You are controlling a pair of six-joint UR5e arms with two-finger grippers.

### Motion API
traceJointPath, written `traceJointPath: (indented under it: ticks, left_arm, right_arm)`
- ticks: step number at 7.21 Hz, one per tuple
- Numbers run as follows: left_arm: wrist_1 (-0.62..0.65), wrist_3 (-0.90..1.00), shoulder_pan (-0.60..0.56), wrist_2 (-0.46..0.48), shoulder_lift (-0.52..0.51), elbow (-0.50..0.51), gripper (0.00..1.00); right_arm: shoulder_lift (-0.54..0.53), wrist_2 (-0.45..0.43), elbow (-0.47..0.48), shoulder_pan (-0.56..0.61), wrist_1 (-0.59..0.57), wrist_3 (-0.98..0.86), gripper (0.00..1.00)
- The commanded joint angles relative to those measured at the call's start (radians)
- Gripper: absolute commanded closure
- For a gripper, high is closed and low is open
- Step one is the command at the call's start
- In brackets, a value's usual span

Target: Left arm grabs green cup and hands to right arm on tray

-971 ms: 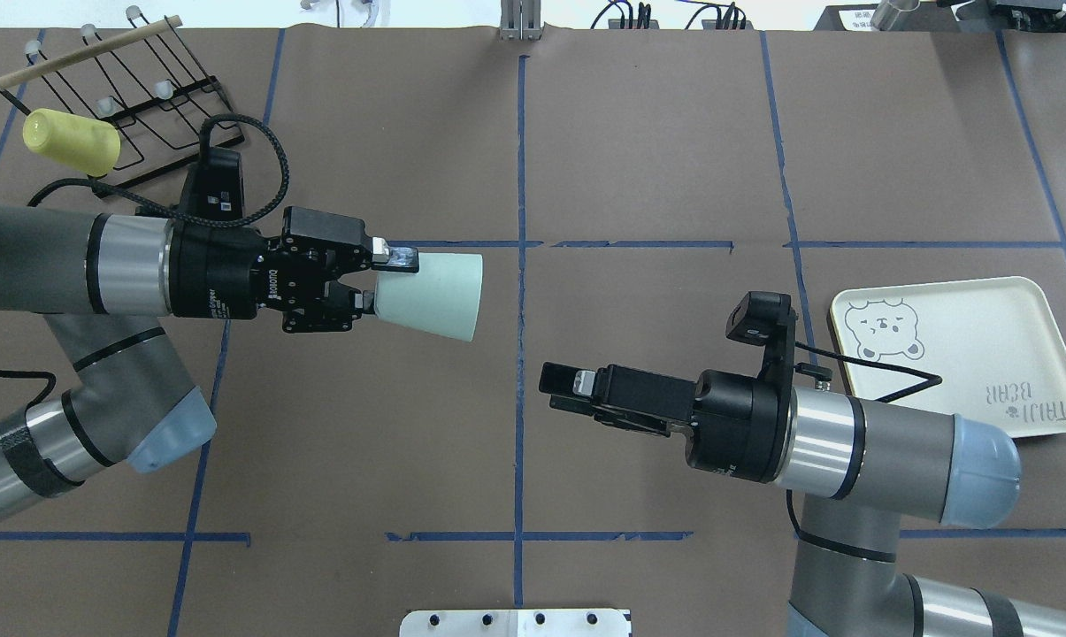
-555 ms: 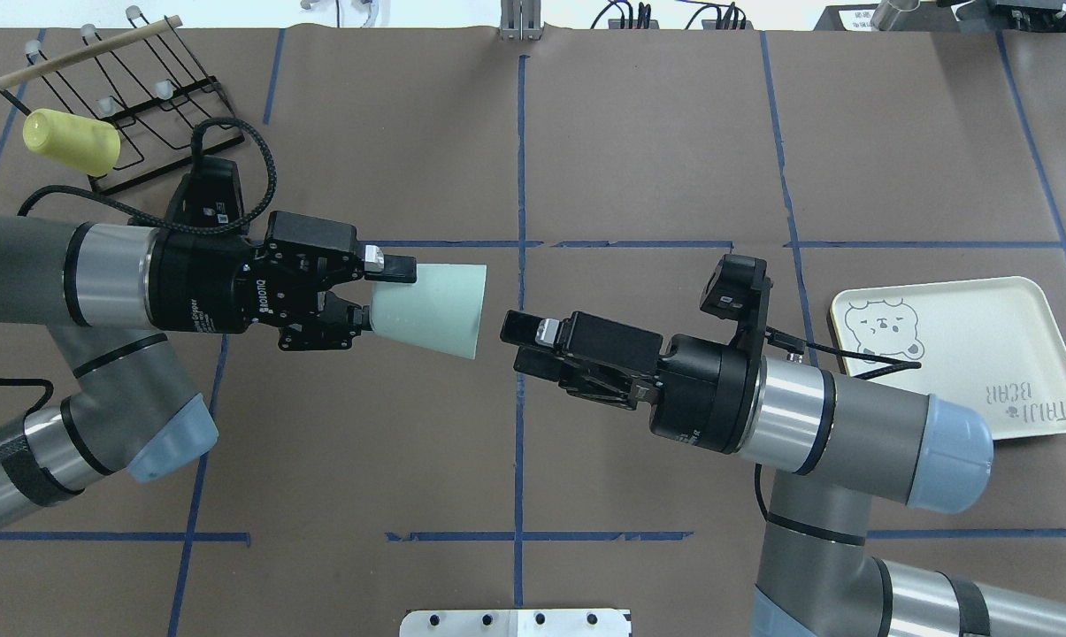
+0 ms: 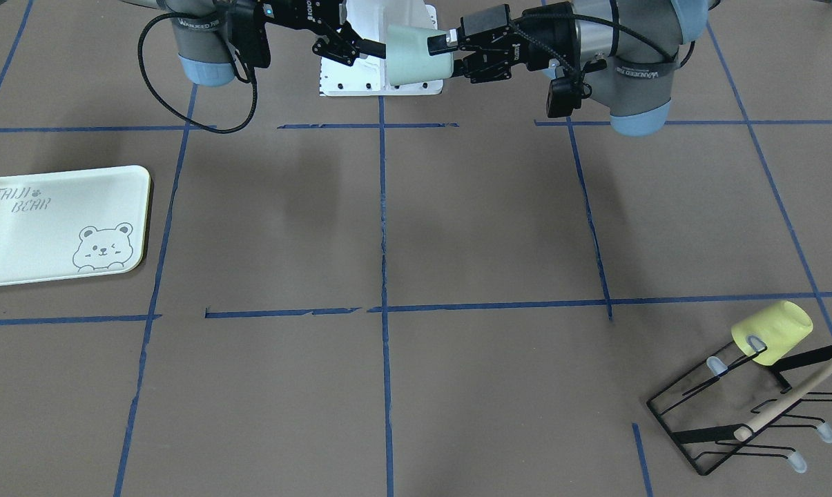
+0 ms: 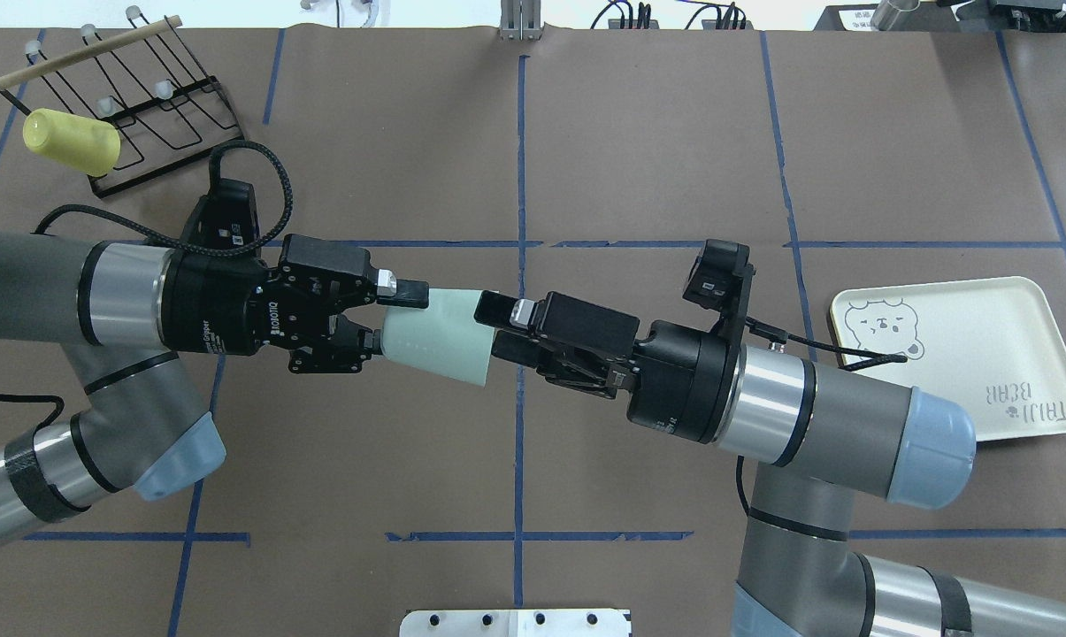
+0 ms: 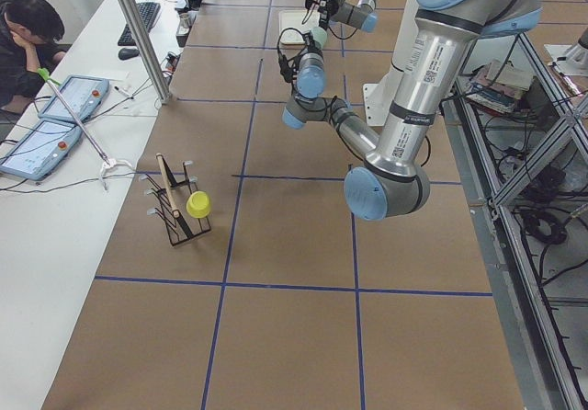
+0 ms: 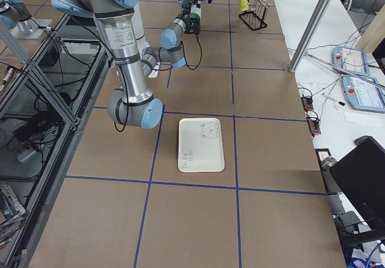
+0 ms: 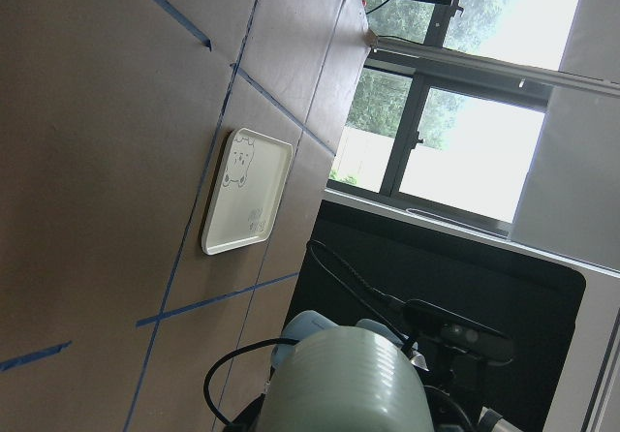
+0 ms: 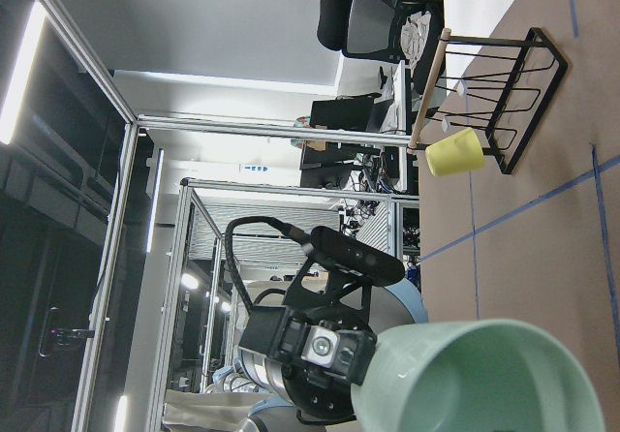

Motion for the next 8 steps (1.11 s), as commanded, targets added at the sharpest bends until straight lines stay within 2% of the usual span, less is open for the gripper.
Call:
traceJointPath:
  ticks: [1, 5, 6, 7, 8]
  left_arm:
    - [0.0, -0.026, 0.006, 0.0, -0.002, -0.011, 0.64]
    - [0.002, -0.029, 0.048, 0.006, -0.011, -0.012, 0.64]
    - [0.002, -0.029, 0.051, 0.006, -0.011, -0.012, 0.64]
    - [0.002, -0.029, 0.052, 0.006, -0.011, -0.012, 0.64]
    - [0.003, -0.029, 0.053, 0.006, -0.011, -0.015, 0.64]
  right_arm:
    - [0.008, -0.005, 0.0, 0.001, -0.008, 0.007, 0.03]
    - [0.008, -0.005, 0.0, 0.001, -0.009, 0.012, 0.07]
    - [0.01, -0.005, 0.0, 0.001, -0.026, 0.027, 0.19]
    - [0.008, -0.005, 0.002, 0.001, -0.046, 0.07, 0.42]
    - [0.008, -0.005, 0.002, 0.001, -0.046, 0.07, 0.56]
